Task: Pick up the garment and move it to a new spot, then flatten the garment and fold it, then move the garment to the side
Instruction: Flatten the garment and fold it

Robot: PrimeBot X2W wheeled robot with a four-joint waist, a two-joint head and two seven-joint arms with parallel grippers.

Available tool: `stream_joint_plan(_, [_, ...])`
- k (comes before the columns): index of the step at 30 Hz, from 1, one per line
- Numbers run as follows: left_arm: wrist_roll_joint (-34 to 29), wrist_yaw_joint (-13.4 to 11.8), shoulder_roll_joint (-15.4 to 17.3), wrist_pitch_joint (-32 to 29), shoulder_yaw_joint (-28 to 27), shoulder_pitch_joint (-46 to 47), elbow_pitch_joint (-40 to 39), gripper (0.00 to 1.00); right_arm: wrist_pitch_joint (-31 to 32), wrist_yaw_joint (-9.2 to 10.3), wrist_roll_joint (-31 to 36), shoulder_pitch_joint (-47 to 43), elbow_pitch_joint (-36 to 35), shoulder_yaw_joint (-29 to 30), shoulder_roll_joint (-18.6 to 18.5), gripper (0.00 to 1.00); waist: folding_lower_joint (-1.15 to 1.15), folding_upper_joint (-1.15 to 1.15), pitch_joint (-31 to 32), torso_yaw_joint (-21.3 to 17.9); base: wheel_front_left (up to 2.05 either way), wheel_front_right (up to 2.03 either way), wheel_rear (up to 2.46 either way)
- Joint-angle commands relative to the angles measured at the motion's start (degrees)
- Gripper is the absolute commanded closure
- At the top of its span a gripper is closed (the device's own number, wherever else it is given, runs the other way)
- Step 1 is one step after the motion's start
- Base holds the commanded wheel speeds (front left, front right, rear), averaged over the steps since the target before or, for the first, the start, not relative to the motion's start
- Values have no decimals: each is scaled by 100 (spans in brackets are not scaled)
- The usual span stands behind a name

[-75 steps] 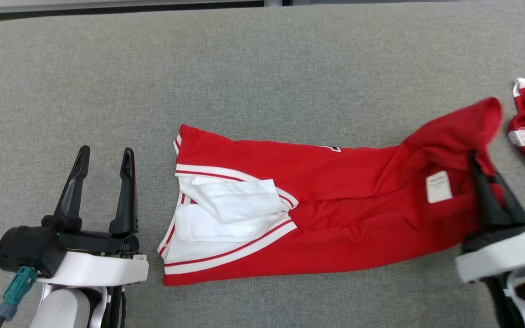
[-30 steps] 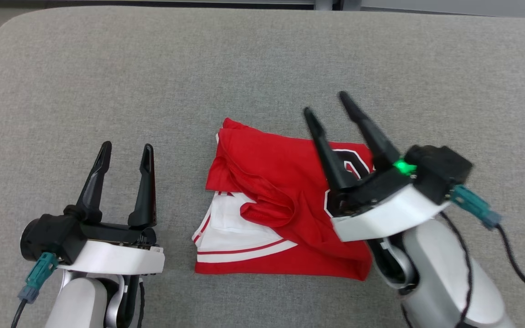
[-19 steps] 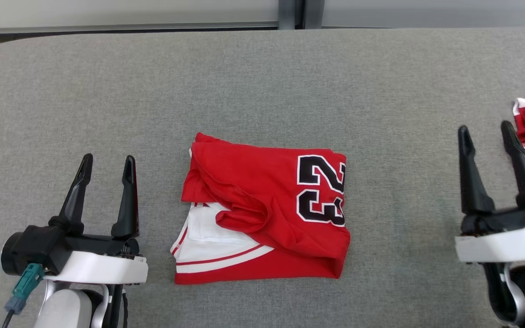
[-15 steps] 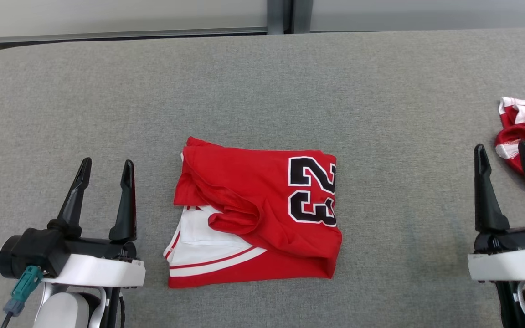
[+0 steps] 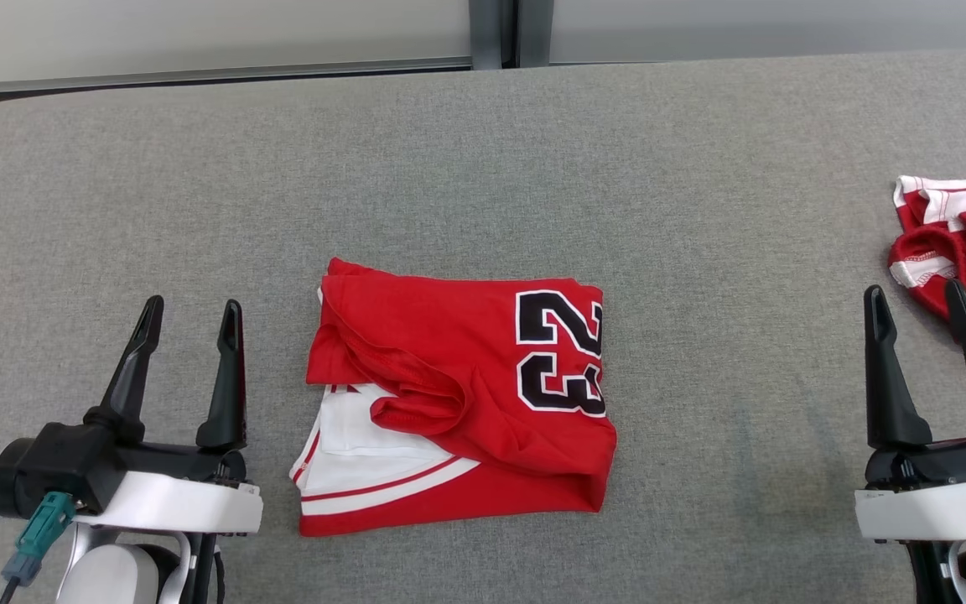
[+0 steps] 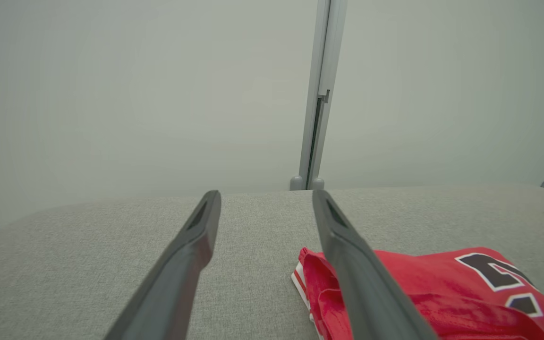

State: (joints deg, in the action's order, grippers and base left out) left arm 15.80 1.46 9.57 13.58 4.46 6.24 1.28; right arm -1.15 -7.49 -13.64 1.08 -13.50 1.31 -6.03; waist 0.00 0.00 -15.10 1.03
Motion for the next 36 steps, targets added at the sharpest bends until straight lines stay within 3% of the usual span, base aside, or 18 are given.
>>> stream_joint_plan(1, [21,-38,20,-22,3,-2,-34,0,9,0,-19,-40,-19,6,-7,0,0,0,-3,16,0,0,0])
stream_joint_plan(4, [19,-46,20,-24,33,-4,-66,0,45,0,-40,-35,-3,-10,-14,0,0,0,-4,44,0,0,0])
stream_joint_plan(5, [19,-47,18,-28,43,-3,-79,0,83,0,-56,-27,26,-52,-32,9,0,0,-8,56,0,0,0])
stream_joint_plan(6, [19,-49,13,-35,59,4,-93,0,108,0,-85,-10,53,-83,-43,61,0,0,-19,74,0,0,0])
stream_joint_plan(7, [19,-49,13,-35,59,4,-93,0,108,0,-85,-10,53,-83,-43,61,0,0,-19,74,0,0,0])
stream_joint_plan(8, [21,-48,8,-34,74,19,-104,0,112,0,-126,29,78,-128,-57,100,0,0,-34,93,0,0,0])
stream_joint_plan(12, [18,-17,-16,-48,149,139,-118,0,274,0,-247,222,369,-562,-178,100,0,0,-130,231,0,0,0])
stream_joint_plan(21, [97,140,-71,52,258,415,-26,0,203,0,-882,1059,1746,-2238,-243,100,0,0,-352,770,0,0,0])
stream_joint_plan(29, [120,226,-229,148,308,625,88,0,129,0,-1314,1541,2831,-2849,-202,100,0,0,-425,1299,0,0,0])
stream_joint_plan(36, [78,286,-359,158,275,665,83,0,249,0,-1548,1839,2954,-3555,-227,100,0,0,-469,1502,0,0,0])
